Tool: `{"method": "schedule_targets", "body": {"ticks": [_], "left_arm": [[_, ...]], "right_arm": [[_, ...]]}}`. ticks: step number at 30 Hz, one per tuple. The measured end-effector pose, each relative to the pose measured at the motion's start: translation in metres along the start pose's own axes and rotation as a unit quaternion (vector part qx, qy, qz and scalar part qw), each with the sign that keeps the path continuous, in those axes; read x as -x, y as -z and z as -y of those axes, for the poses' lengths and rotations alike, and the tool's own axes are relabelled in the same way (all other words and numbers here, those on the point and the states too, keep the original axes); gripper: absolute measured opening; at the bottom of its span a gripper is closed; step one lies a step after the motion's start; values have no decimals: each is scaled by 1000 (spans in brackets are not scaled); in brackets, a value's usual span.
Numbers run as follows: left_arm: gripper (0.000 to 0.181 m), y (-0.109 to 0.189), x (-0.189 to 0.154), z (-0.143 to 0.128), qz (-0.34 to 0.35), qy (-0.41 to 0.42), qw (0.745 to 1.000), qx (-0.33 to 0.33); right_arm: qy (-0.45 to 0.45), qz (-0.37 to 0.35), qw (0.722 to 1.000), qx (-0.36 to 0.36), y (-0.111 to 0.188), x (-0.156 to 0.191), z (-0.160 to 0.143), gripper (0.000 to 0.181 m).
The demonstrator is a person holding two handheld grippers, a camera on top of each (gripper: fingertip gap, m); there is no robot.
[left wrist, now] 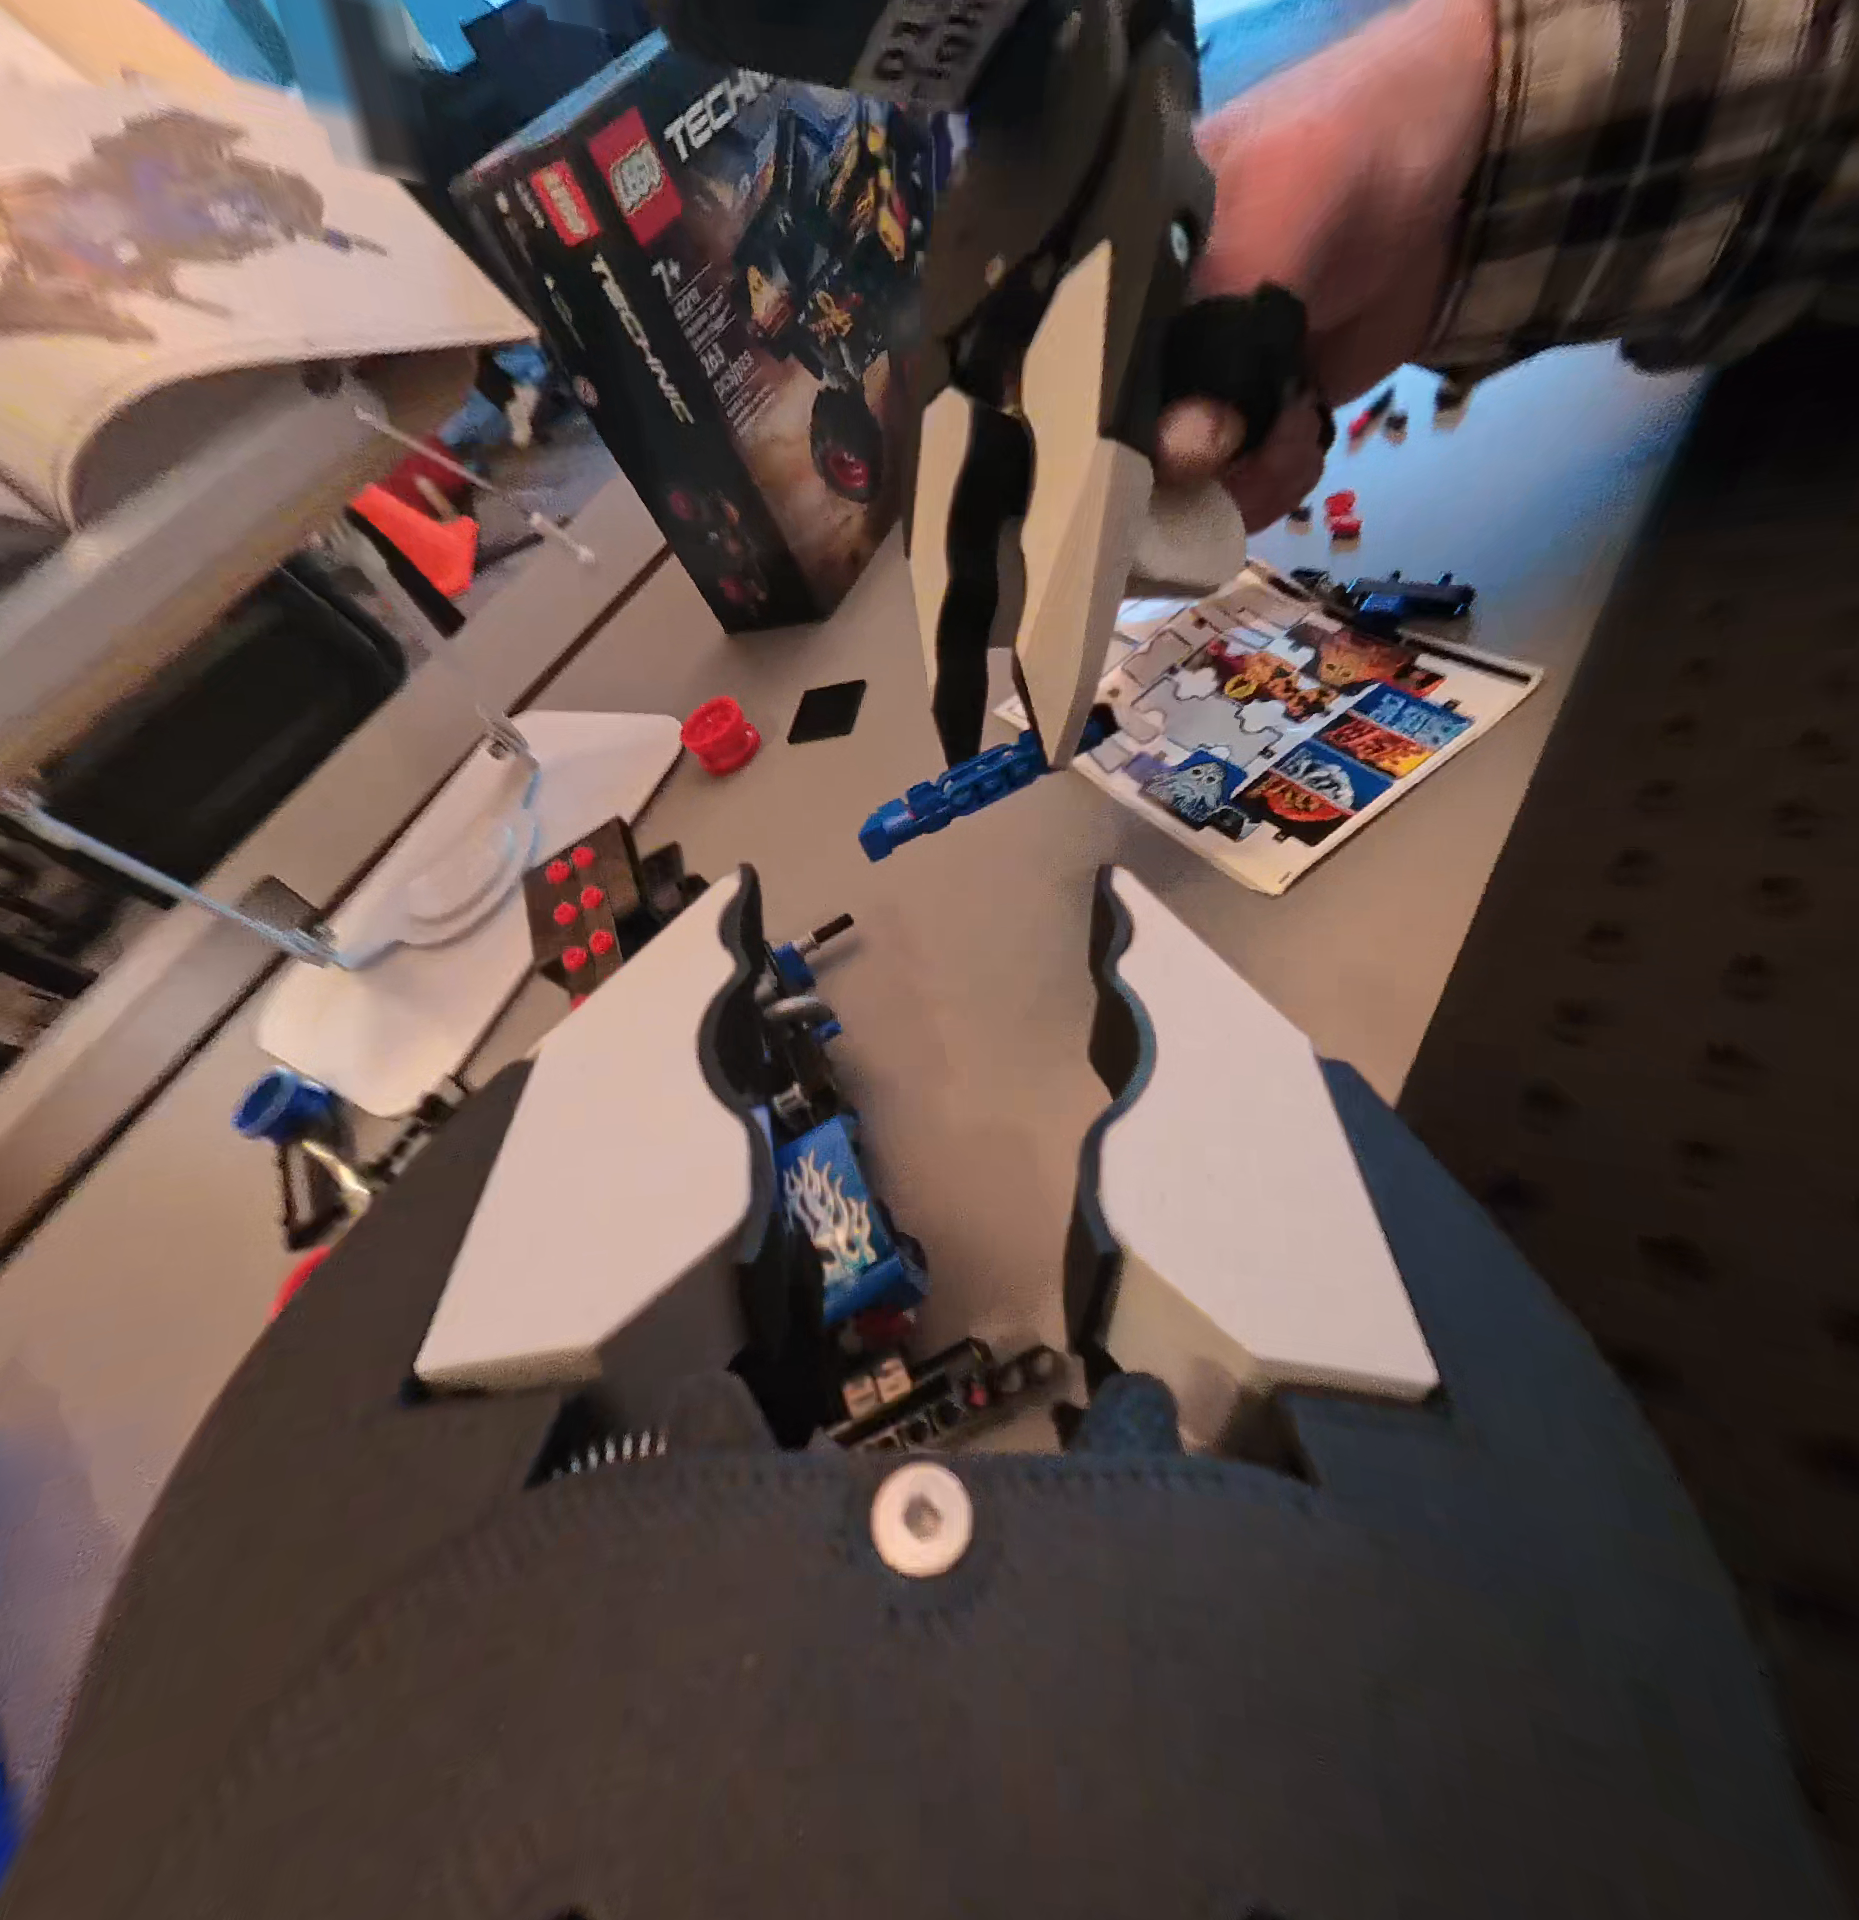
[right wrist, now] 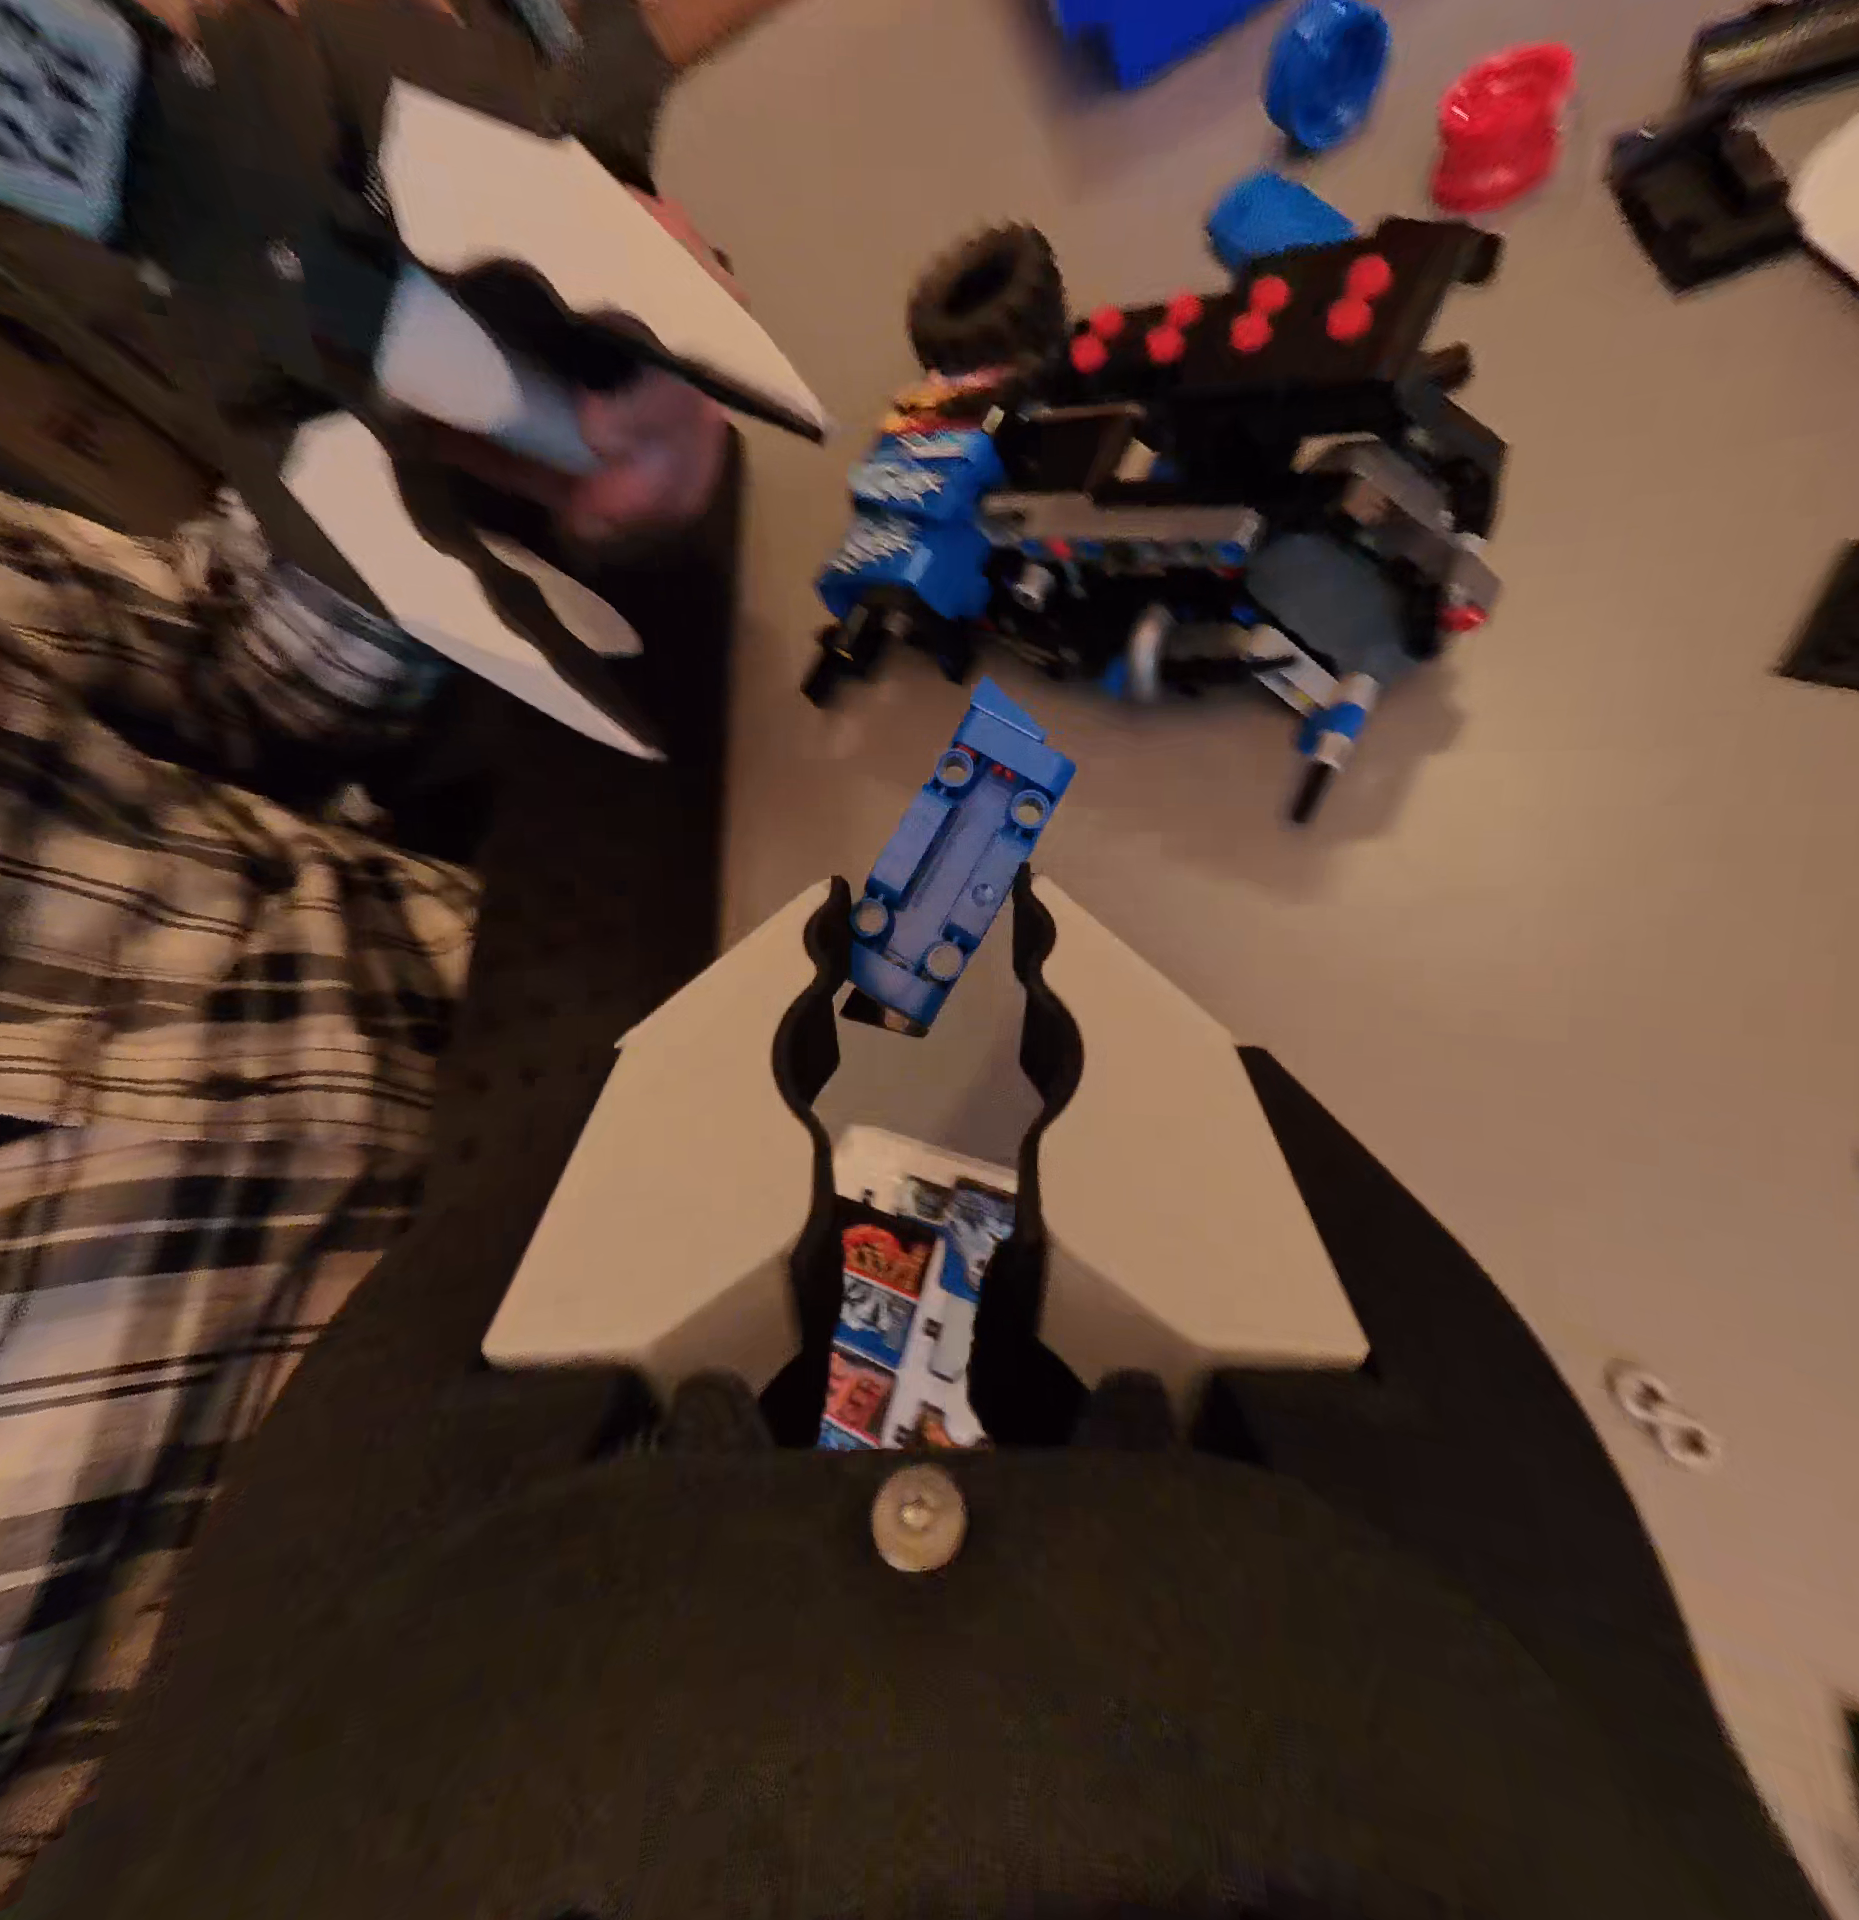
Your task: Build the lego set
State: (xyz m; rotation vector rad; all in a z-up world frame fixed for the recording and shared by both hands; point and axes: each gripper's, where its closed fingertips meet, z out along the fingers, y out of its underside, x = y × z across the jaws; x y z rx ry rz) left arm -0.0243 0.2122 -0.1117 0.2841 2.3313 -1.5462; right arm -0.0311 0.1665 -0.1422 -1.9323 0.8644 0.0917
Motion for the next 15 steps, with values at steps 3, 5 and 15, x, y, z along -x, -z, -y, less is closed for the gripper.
{"method": "schedule_targets", "body": {"ticks": [3,5,15], "left_arm": [[54,-7,-2,0,28,-90,995,18],[50,-12,-10,3,19,-135,990,23],[7,-16,-15,-2,-31,-93,995,31]], "right_arm": [[-14,71,997,-9,-1,22,7,30],[-19,109,994,-8,-4,34,9,30],[-40,160,985,-40,-4,41,27,25]]}}
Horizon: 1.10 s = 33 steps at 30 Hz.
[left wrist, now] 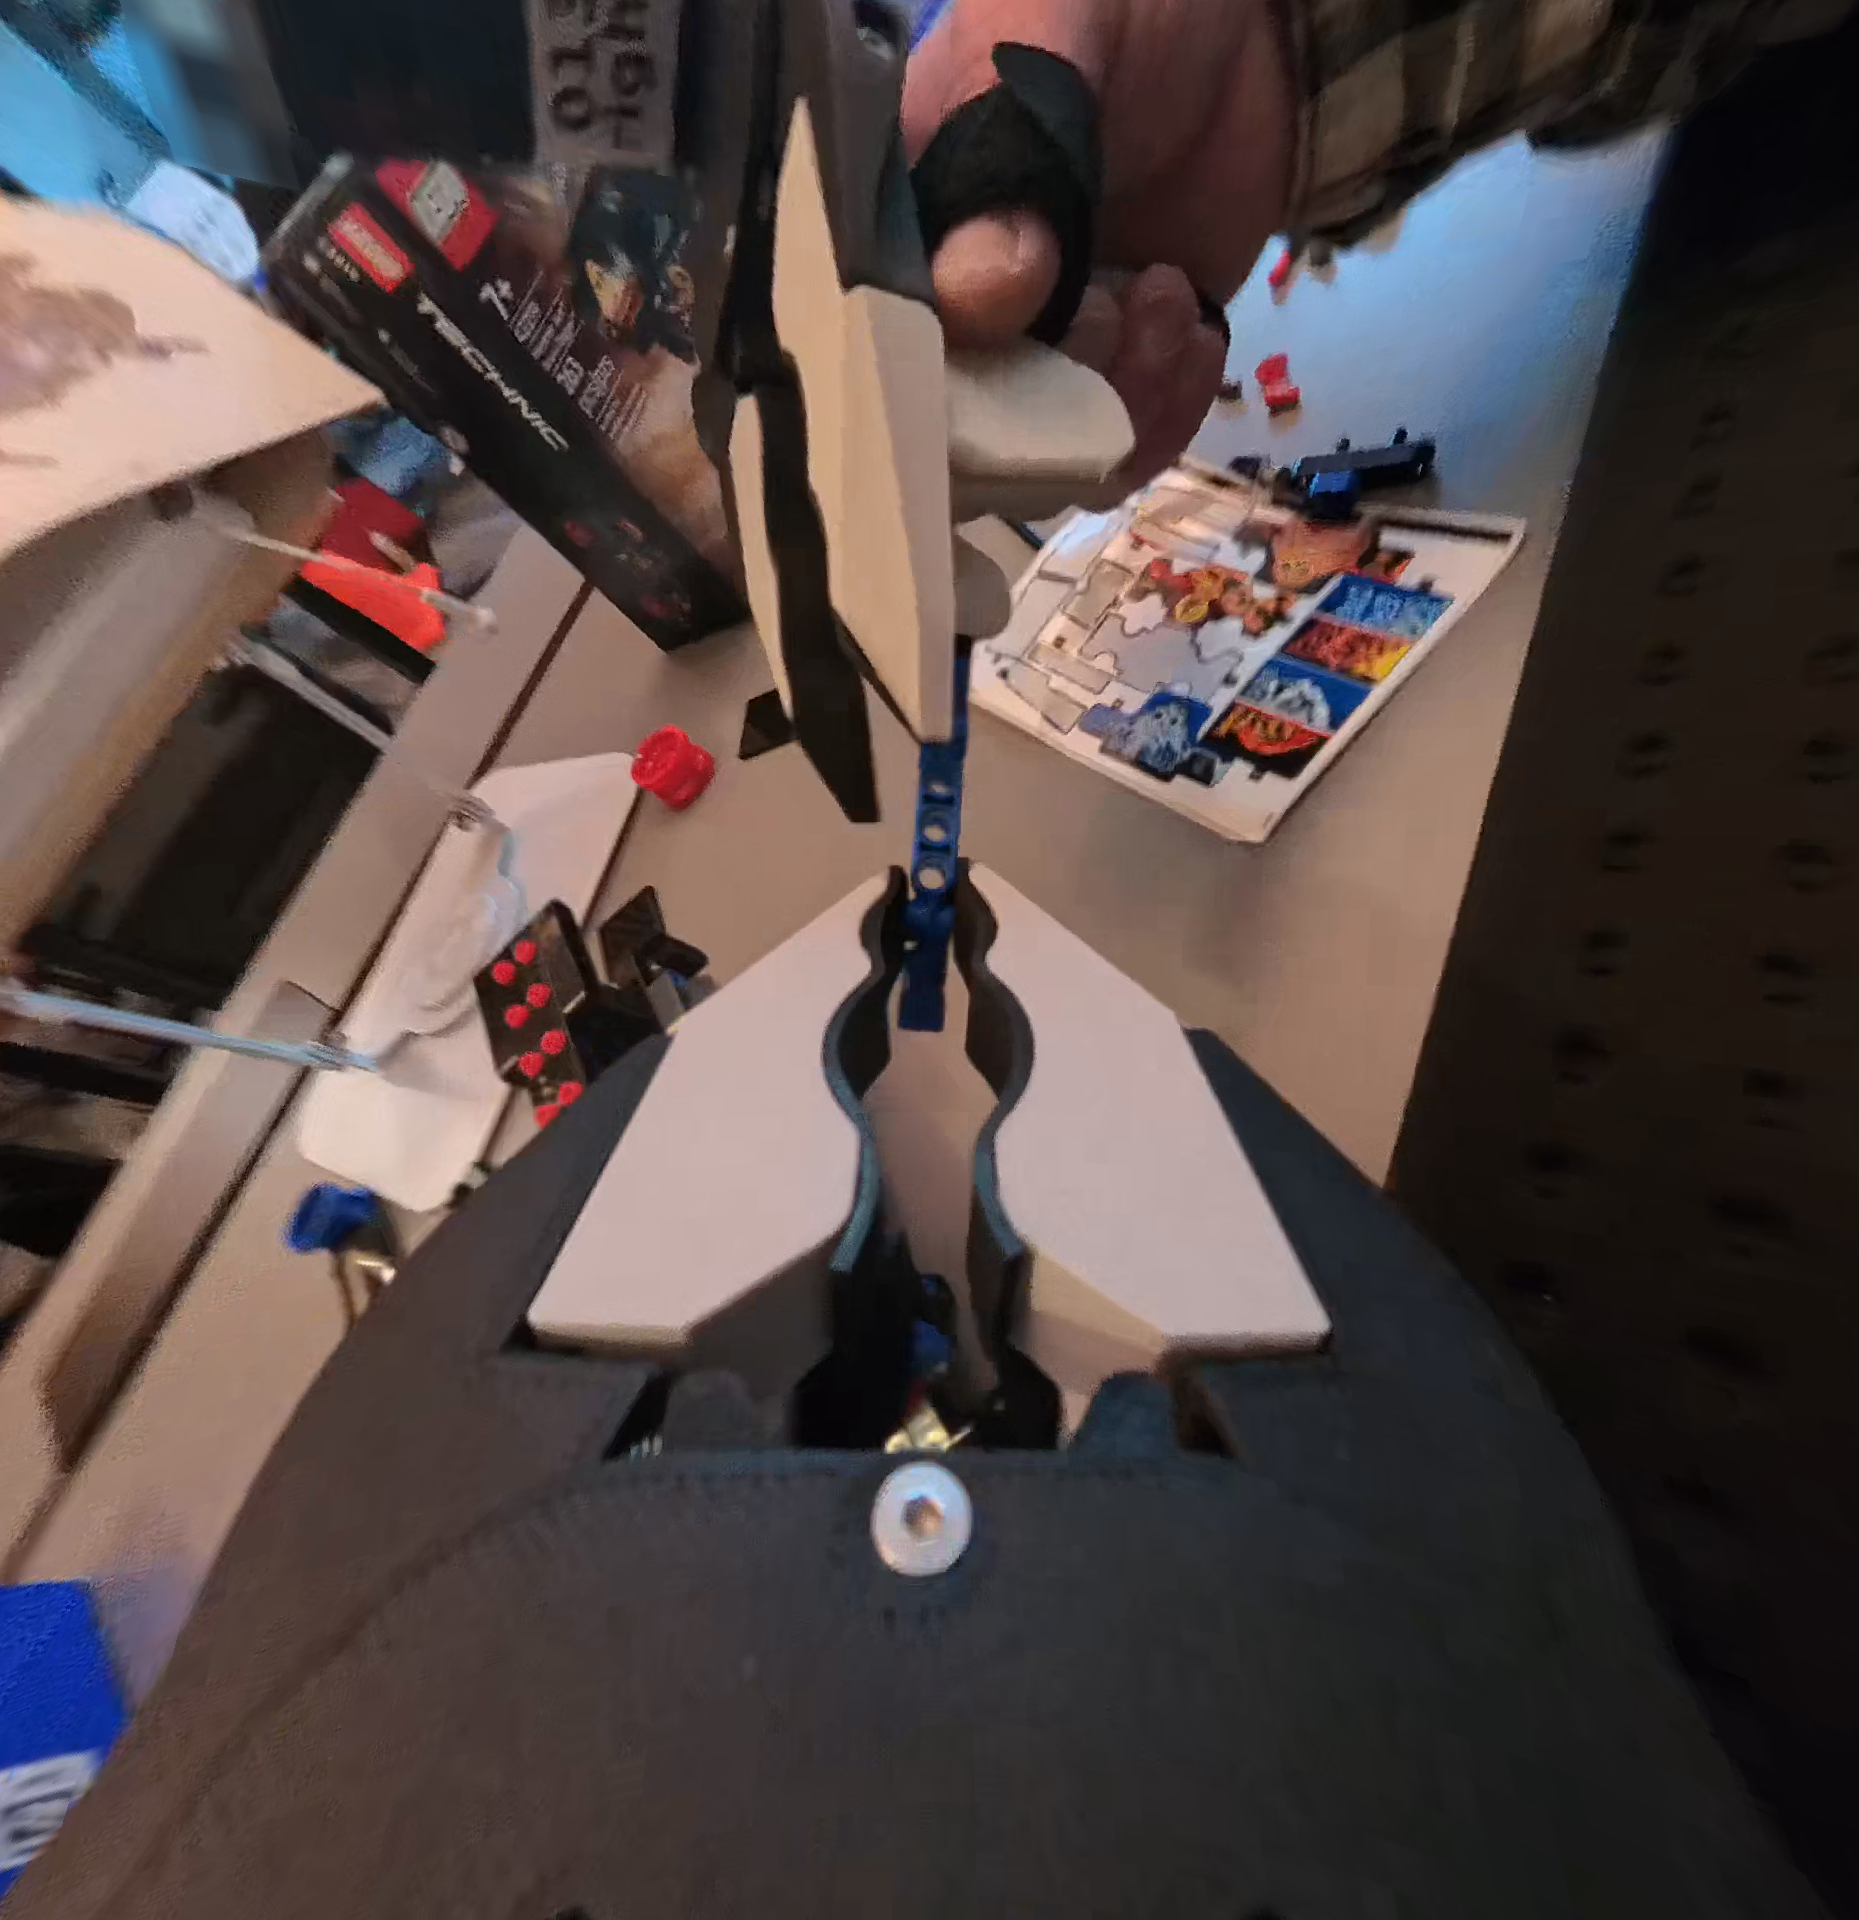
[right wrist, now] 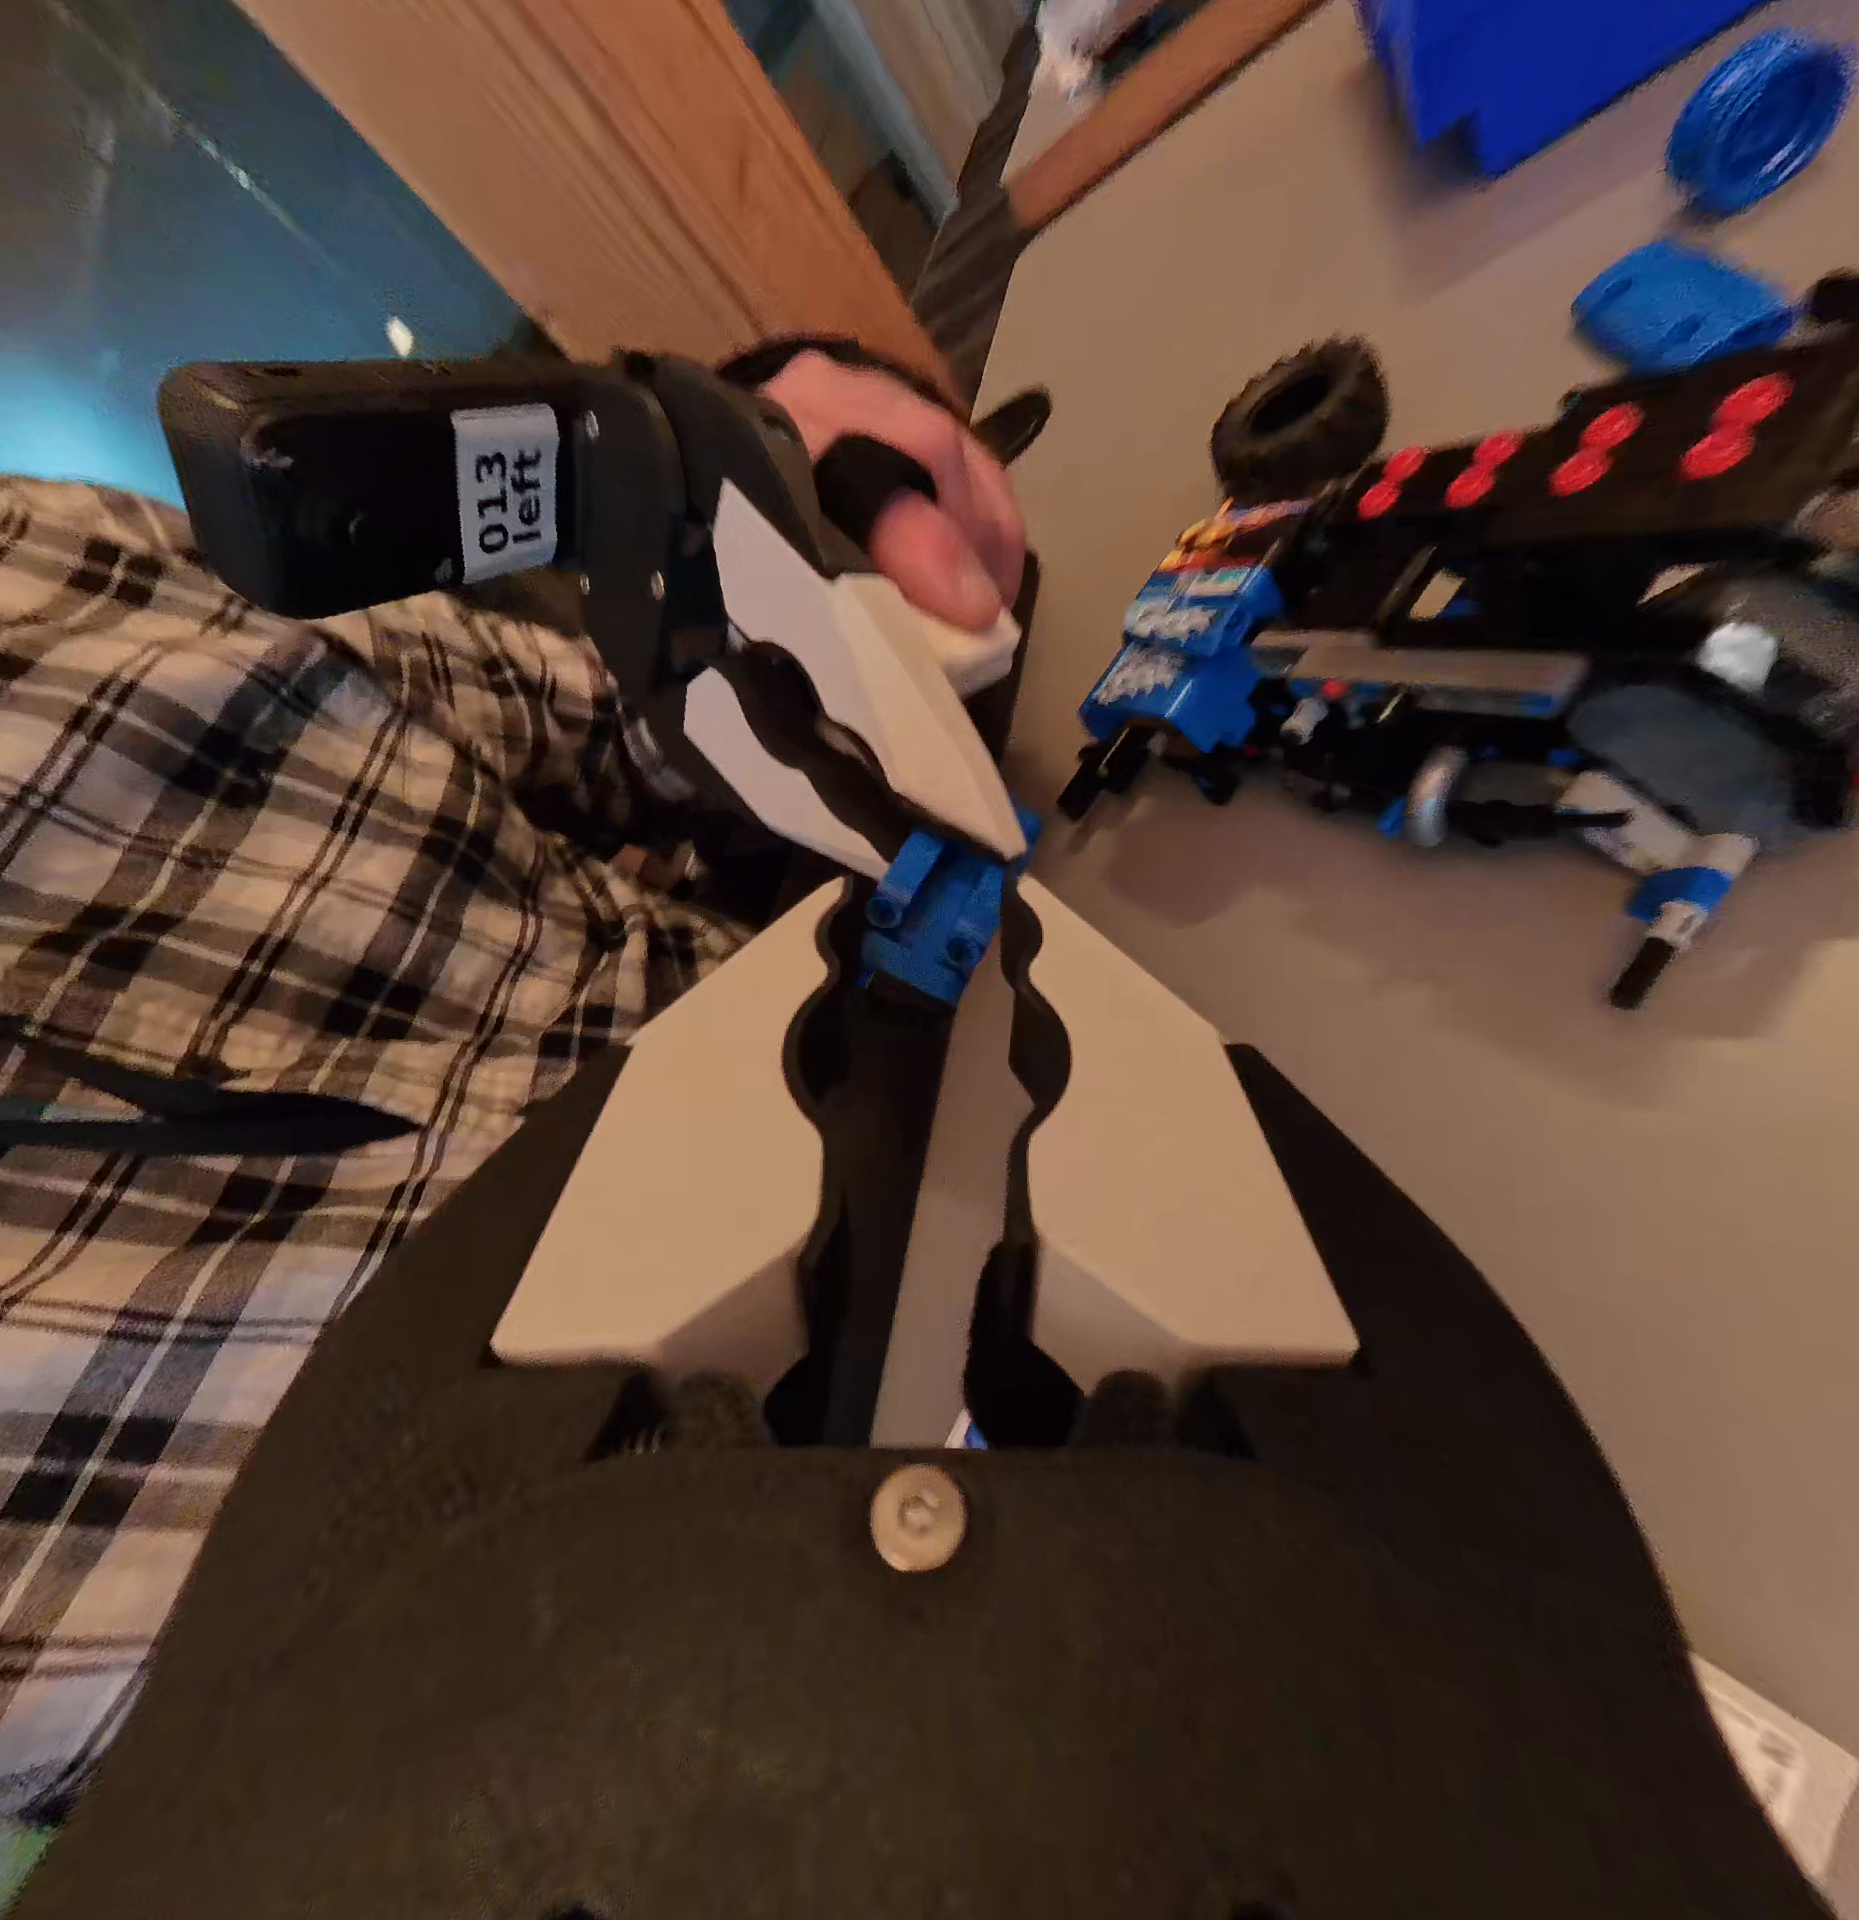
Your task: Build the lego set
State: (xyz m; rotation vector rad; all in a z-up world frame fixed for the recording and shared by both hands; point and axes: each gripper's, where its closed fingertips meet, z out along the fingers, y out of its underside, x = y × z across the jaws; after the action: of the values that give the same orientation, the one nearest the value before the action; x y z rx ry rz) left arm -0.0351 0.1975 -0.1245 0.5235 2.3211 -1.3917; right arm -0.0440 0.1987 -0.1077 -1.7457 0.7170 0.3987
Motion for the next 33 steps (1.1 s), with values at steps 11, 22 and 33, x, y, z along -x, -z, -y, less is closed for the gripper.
{"method": "schedule_targets", "body": {"ticks": [11,22,33], "left_arm": [[6,9,8,-2,-99,261,960,-35],[7,17,13,-4,-95,278,955,-42],[6,11,14,-33,-55,277,958,39]], "right_arm": [[210,-176,962,19,5,-3,14,32],[148,-153,977,-23,-3,-8,19,11],[269,-336,898,87,-15,-48,10,20]]}}
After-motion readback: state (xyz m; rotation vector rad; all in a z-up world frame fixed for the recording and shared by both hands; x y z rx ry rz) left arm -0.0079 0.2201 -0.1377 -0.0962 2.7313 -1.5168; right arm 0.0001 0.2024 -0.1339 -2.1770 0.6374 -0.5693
